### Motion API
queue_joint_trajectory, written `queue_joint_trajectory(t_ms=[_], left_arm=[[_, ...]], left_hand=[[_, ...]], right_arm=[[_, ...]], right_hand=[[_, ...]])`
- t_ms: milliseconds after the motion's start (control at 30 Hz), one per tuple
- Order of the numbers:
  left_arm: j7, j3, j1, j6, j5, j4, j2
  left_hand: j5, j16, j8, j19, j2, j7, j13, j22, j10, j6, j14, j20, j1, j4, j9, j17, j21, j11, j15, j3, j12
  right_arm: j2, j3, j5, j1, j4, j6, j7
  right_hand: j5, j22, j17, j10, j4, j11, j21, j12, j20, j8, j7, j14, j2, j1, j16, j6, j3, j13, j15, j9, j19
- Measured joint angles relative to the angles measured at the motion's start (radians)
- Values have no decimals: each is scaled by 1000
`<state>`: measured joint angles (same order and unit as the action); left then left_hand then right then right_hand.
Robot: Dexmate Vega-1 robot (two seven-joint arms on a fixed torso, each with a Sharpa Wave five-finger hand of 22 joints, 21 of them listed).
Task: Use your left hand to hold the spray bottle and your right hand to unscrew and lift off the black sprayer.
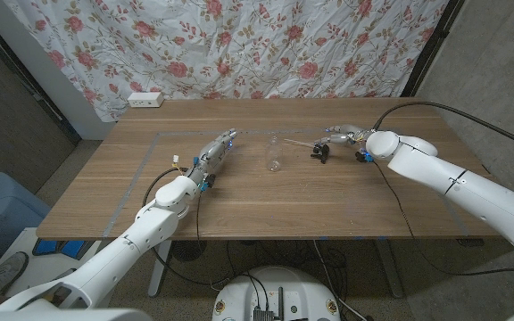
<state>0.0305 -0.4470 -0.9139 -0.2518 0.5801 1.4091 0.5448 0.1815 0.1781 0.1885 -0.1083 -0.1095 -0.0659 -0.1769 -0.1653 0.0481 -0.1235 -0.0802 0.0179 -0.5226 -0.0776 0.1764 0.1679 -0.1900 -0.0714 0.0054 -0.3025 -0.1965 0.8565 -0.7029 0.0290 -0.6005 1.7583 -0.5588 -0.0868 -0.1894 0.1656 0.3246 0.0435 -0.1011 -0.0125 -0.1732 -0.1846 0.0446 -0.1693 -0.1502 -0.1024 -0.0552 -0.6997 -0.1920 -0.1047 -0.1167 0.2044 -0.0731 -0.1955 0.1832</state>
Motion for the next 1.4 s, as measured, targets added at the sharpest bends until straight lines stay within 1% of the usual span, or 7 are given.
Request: queue_joint_trajectory(t_ms=[133, 333, 367, 700, 933, 1100, 1400], left_arm=[[-2, 3, 0, -10, -1, -4, -2], [-4, 7, 1, -25, -2, -13, -9], [-5, 8, 1, -30, -2, -15, -11], [-6, 15, 12, -70, -1, -51, -37], [9, 20, 29, -106, 6, -98, -58], [23, 26, 40, -135, 14, -132, -70], [54, 32, 68, -166, 28, -194, -92]], left_hand=[[0, 0, 0, 0, -5, 0, 0, 0, 0, 0, 0, 0, 5, -3, 0, 0, 0, 0, 0, -3, 0], [0, 0, -4, 5, -17, 0, 0, 0, 0, 0, 0, 5, 17, -3, 0, 0, 0, 0, 0, -3, 0], [0, 0, -7, 5, -18, -4, 0, 0, 0, 4, 0, 5, 19, -3, 0, 0, 0, 0, 0, -3, 0], [0, 0, -11, 5, -36, 0, 0, 0, -17, 22, 0, 5, 54, 9, 0, 2, 0, 9, 0, -8, 4], [0, 0, -11, 16, -45, 2, 0, 0, -18, 31, 4, 16, 67, 17, 0, 2, 0, 11, -4, -8, 4], [0, 0, -11, 18, -52, 2, 0, 0, -18, 31, 9, 18, 79, 21, 0, 2, 0, 11, -9, -12, 4], [0, 0, -11, 28, -59, 6, 0, 0, -18, 27, 14, 18, 85, 24, 0, 0, 0, 11, -15, -15, 4]], right_arm=[[6, 28, 17, -26, 0, 45, 18], [8, 71, 51, -66, -14, 117, 52], [8, 82, 57, -76, -18, 131, 59], [-8, 146, 111, -136, -62, 263, 114], [-31, 181, 149, -167, -104, 372, 152], [-56, 206, 176, -188, -141, 442, 171], [-114, 241, 241, -205, -230, 569, 183]], right_hand=[[0, 0, -5, 4, 8, 4, 0, 0, -7, 0, 0, -6, 13, 16, 0, 11, 8, -5, 8, 3, -7], [0, 0, -9, 5, 19, 5, 0, 0, -16, 0, 0, -3, 6, 51, 0, 21, 19, -9, 26, 5, -8], [0, 0, -9, 5, 20, 5, -1, -1, -20, 0, 0, -1, 18, 62, 0, 22, 20, -9, 31, 7, -5], [0, 0, -23, -31, 59, 20, -12, -12, -46, -12, 6, 29, 28, 144, -10, 27, 39, -14, 61, 14, 10], [0, 0, -29, -53, 75, 30, -16, -16, -61, -12, 11, 47, 49, 188, -16, 13, 47, -19, 79, 14, 26], [0, 0, -32, -69, 85, 32, -16, -16, -63, -12, 9, 54, 49, 209, -23, 8, 46, -19, 86, 19, 35], [0, 0, -40, -110, 110, 33, -16, -23, -62, -20, 11, 83, 76, 258, -31, -19, 54, -23, 103, 19, 49]])
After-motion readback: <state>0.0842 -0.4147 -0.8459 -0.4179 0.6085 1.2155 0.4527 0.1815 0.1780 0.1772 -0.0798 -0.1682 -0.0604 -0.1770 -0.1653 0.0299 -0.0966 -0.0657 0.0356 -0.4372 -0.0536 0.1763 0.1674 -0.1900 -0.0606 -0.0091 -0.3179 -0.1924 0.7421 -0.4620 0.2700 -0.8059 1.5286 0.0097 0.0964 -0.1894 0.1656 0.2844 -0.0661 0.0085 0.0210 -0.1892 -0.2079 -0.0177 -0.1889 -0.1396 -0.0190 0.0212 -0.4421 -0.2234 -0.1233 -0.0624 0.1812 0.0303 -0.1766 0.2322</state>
